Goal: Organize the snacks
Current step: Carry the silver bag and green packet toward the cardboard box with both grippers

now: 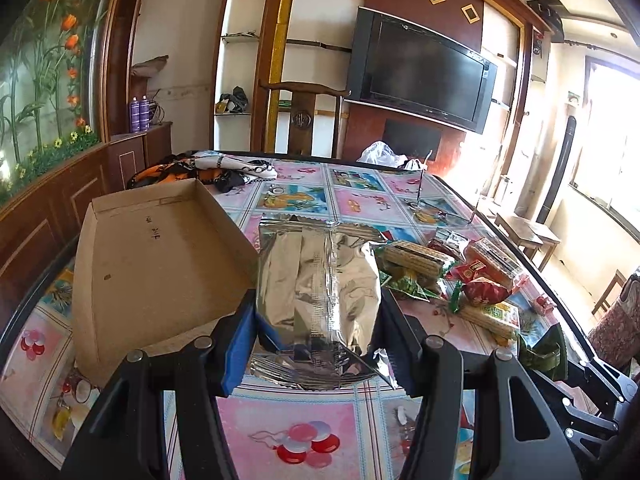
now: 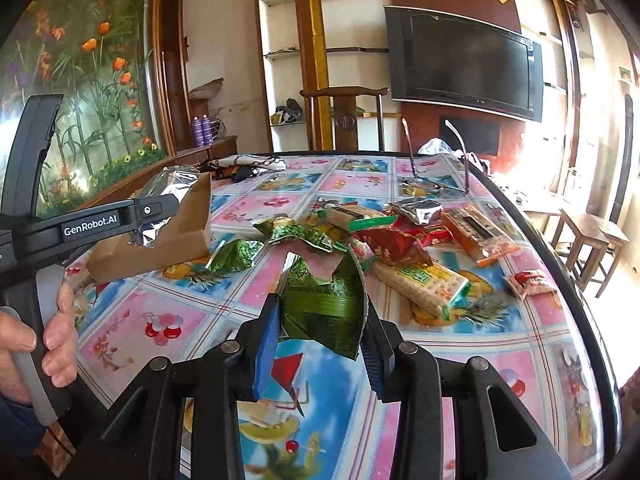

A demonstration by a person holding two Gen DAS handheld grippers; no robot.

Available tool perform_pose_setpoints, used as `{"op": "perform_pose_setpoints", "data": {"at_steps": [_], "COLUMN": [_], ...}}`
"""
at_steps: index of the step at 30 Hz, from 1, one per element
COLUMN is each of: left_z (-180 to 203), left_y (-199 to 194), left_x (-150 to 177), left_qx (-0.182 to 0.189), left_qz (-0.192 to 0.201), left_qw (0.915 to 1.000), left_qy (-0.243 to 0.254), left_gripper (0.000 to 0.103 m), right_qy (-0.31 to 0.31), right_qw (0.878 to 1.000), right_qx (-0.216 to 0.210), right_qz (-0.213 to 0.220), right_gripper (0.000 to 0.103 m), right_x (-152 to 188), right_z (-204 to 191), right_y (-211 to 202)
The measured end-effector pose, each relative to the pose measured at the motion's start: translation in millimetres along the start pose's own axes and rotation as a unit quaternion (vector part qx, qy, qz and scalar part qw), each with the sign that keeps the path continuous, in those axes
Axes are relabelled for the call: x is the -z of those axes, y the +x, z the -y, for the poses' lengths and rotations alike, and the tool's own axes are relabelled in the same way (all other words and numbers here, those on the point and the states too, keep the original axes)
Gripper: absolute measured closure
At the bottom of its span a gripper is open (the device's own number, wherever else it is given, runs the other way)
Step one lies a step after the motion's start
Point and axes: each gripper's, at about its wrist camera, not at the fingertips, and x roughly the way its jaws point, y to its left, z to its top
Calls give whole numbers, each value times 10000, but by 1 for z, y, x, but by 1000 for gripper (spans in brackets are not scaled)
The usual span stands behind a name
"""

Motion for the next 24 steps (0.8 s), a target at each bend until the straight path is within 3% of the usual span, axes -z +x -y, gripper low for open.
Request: {"op": "perform_pose_setpoints", "data": {"at_steps": [14,19,24], "left_z": [-12,-46,-99], "left_y": [-33,-40,-41], "left_x": [-26,-46,-63], "left_qx": [-109,-172,-517], "left_qz": [286,286,285], "left_qw": [9995,9992,9971], "left_qy": [26,-218,-471], "left_gripper": [46,46,46], "right_qy": [208,222,115], "right_qw": [9993,9988,9966], "right_qx": [-89,-372,-817], "right_qz": [308,244,26], "right_gripper": [63,63,63], "right_x": [-20,-42,-69], "right_z": [19,13,-12], "right_y": [-28,-21,3]}}
